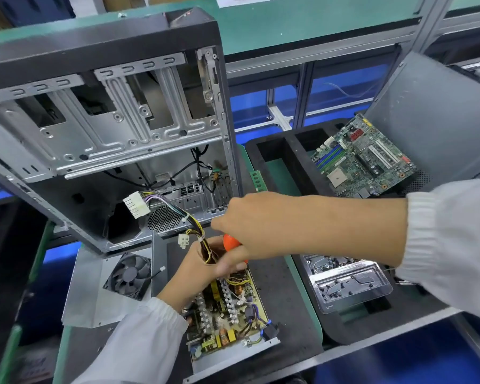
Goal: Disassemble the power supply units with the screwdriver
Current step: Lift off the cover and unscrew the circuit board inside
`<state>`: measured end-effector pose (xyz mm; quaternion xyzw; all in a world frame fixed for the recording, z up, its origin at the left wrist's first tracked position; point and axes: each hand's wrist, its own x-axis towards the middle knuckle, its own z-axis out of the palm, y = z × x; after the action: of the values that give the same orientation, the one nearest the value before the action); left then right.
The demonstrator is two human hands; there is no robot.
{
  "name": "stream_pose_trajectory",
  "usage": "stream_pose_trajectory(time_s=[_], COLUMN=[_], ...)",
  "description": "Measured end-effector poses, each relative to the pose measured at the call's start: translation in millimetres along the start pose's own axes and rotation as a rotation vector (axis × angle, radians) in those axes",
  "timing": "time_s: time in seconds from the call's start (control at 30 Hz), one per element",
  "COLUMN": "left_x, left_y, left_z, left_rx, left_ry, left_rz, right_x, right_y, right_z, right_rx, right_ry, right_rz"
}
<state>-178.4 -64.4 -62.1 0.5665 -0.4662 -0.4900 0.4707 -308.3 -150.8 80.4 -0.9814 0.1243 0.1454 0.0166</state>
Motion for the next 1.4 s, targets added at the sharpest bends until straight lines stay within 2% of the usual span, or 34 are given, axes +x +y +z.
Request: stream_pose_trajectory(time_s=[0.07, 0.13, 0.37, 0.43, 0.53, 0.63, 0.8, 0.9, 1.0, 1.1, 1.27, 1.33, 1.4], left_x=[-1, -1, -1, 1, 0, -2, -3, -3, -2, -2, -1, 0, 0], left_y=[0, 1, -2, -2, 2, 3, 2, 2, 1, 0, -1, -1, 0], left_z=[0, 0, -1, 0, 1, 0, 3, 2, 2, 1, 1, 2, 3], left_rx=[0.012, -0.001, -0.004, 0.014, -0.001, -0.044, -0.048, -0.063, -0.033, -0.038, -0.013, 0.016, 0.017], left_ry=[-0.003, -0.006, 0.001, 0.014, -0.017, -0.019, 0.019, 0.004, -0.02, -0.011, 0.027, 0.016, -0.038], left_rz=[0.003, 0.001, -0.014, -0.011, -0.023, -0.007, 0.004, 0.018, 0.03, 0.017, -0.011, 0.014, 0.042], right_x=[0, 1, -4, -3, 2, 4, -1, 2, 6, 4, -6, -5, 0], right_y=[-6, -11, -5, -6, -11, -15, -11, -12, -17, -20, -8, -7, -10], right_z=[2, 4, 1, 2, 6, 7, 4, 6, 7, 7, -2, -3, 1], right_rx=[-0.127, -0.156, 0.038, 0.095, -0.05, -0.092, 0.047, 0.132, -0.005, -0.093, 0.073, 0.138, 0.094], right_ry=[0.051, -0.016, -0.178, -0.133, 0.007, -0.03, -0.141, -0.053, 0.061, -0.008, -0.182, -0.148, -0.058], right_rz=[0.05, 0.03, -0.1, -0.019, 0.132, 0.06, -0.044, 0.05, 0.174, 0.107, -0.092, -0.035, 0.077])
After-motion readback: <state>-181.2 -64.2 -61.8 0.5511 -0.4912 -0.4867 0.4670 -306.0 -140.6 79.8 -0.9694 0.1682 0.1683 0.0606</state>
